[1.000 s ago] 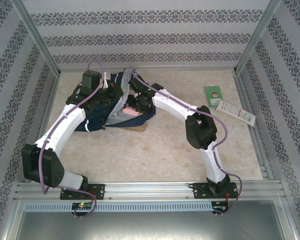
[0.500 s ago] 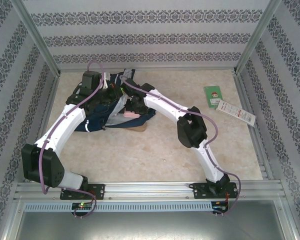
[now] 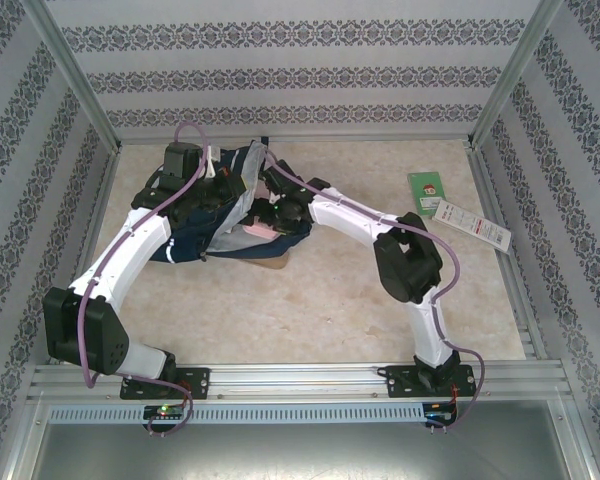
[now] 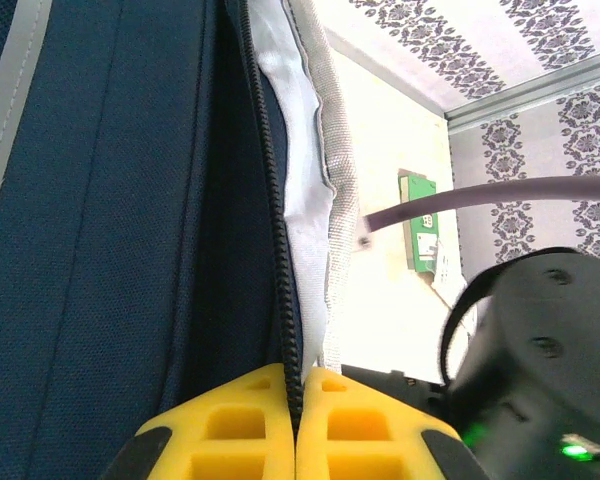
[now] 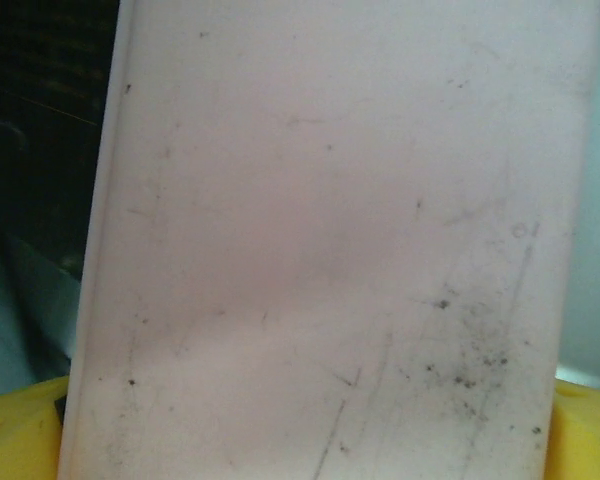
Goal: Pack the student bag
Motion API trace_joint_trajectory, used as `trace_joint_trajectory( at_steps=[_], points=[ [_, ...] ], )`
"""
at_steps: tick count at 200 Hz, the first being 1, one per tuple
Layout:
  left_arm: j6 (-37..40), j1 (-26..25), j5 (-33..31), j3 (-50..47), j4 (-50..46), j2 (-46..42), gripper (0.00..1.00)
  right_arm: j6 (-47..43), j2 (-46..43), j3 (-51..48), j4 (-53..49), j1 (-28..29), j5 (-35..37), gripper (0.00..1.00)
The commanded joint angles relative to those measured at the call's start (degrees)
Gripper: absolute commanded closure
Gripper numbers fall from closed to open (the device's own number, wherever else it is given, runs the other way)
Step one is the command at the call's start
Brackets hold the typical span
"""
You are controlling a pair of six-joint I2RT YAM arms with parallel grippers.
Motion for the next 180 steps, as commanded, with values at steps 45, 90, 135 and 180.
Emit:
trace_joint_trajectory(
  at_steps=[45, 90, 135, 180],
  points=[
    [0.68, -0.18, 1.30, 0.78, 5.03, -2.44, 1.00, -5.11, 13.80, 22.92, -29.27, 2.79, 8.61, 0.02],
    [0.68, -0.16, 1.10, 0.48, 5.10, -2.48, 1.00, -7.07, 5.53, 11.39, -20.70, 5.53, 17.26, 0.02],
    [0.47, -0.19, 1.41, 0.97, 5.24, -2.19, 1.00, -7.54, -4.48, -0.57, -4.22, 4.75, 18.49, 0.02],
    [0.52, -0.19, 1.22, 0.74, 5.02, -2.52, 1.00, -6.46, -1.65, 0.22, -3.86, 4.00, 12.58, 0.15]
  ],
)
